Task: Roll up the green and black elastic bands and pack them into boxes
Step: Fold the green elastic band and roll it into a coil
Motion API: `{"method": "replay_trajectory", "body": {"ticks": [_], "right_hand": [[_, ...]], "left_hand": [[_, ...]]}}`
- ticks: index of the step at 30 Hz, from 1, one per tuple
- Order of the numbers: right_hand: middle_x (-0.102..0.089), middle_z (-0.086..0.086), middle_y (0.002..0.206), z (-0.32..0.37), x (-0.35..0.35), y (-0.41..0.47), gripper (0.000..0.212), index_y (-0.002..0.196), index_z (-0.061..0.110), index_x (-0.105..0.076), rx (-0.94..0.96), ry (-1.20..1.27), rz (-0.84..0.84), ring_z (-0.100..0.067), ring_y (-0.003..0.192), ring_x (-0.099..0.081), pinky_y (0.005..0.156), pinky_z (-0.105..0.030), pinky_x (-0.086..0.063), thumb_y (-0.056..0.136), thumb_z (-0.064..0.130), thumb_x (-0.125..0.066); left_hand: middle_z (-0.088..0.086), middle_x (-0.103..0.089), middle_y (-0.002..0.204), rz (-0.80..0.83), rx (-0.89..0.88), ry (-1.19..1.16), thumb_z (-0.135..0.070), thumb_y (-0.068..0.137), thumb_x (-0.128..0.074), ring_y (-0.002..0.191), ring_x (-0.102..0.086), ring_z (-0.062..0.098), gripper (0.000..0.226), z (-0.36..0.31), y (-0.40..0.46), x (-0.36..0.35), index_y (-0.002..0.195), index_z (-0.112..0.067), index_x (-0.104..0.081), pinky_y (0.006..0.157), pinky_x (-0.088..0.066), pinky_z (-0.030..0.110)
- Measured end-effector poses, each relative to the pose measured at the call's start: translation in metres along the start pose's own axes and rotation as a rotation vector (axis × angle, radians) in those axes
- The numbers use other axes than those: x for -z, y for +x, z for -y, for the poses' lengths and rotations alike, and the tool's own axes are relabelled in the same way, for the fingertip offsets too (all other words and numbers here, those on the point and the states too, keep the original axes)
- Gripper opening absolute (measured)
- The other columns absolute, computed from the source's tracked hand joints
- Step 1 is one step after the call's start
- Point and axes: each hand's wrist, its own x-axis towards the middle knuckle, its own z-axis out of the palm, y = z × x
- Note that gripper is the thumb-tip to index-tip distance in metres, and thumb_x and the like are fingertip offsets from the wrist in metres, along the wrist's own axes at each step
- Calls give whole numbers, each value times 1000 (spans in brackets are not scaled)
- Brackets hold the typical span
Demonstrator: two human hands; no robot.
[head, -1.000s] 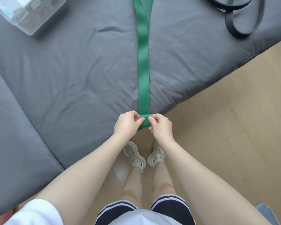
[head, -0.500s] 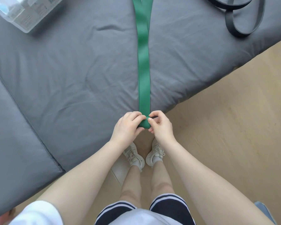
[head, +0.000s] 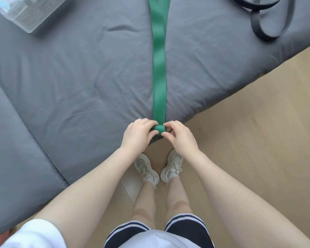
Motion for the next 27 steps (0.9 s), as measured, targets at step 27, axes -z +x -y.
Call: {"method": "replay_trajectory", "body": {"ticks": [27], "right_hand": [[-59, -4, 110, 17, 26, 33, 31, 104, 8, -59, 145, -153, -89, -23, 97, -57, 79, -33, -43, 85, 32, -64]], "left_hand": [[-2, -51, 120, 10, 394, -278, -31, 87, -58, 96, -59, 23, 29, -17, 30, 2, 114, -18, -58, 86, -48, 39]]}}
